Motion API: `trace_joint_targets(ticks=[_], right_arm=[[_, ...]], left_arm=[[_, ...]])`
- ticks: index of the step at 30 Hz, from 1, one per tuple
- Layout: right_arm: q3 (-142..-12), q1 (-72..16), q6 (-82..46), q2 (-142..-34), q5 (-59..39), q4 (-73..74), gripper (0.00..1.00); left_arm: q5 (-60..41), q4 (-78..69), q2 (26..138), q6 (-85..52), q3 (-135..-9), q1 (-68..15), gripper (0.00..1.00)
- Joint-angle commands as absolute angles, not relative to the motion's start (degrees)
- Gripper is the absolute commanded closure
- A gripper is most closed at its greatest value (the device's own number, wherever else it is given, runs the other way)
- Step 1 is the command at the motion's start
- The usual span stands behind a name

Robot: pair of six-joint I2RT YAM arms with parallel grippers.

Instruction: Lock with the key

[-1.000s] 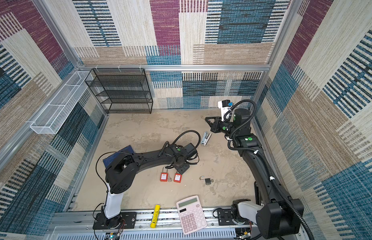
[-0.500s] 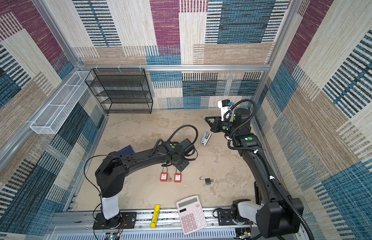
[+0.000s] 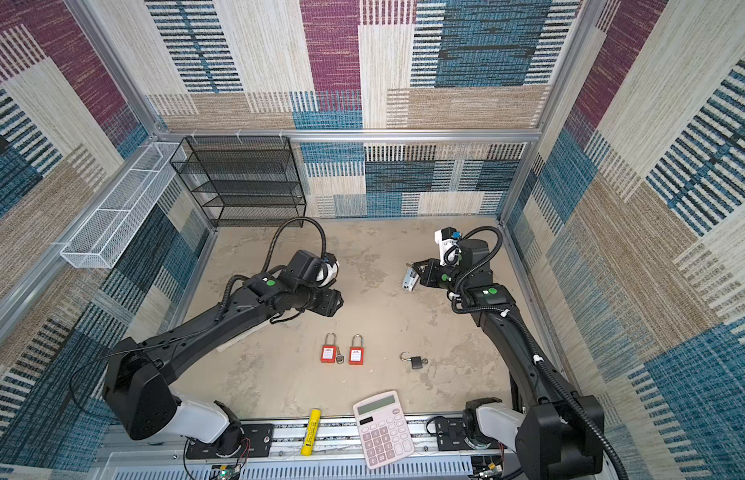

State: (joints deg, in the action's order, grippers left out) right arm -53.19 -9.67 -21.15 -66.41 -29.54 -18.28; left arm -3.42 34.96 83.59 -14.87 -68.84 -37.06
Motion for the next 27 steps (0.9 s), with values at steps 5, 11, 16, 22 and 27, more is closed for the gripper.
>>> trace_joint_targets(ticks=[5,11,16,22,27], right_arm=[[-51.64,-19.35,-16.92,-66.33,-18.17,-22.04,1.00],[-53.70,-30.89,-9.26,-70.31,-2.04,-28.61,1.00],[-55.11,-42.18,-2.21,-74.58,7.53,-32.40,1.00],[-54.01,-50.23,3.48,-76.64,17.83,-32.90,1.00],[-52.08,-55.04,5.26,-75.49,18.51,-30.57,1.00]], left_arm=[[-9.69,33.56,75.32,-18.44,-62.95,-30.45,0.37],[-12.33,36.91,70.52,-17.76,-60.42,-24.71,0.37],[-15.47,39.08,67.17,-16.92,-58.48,-18.08,0.37],[-18.25,39.89,64.66,-15.78,-57.31,-13.64,0.36],[-18.61,41.00,63.90,-14.61,-57.13,-10.45,0.36]])
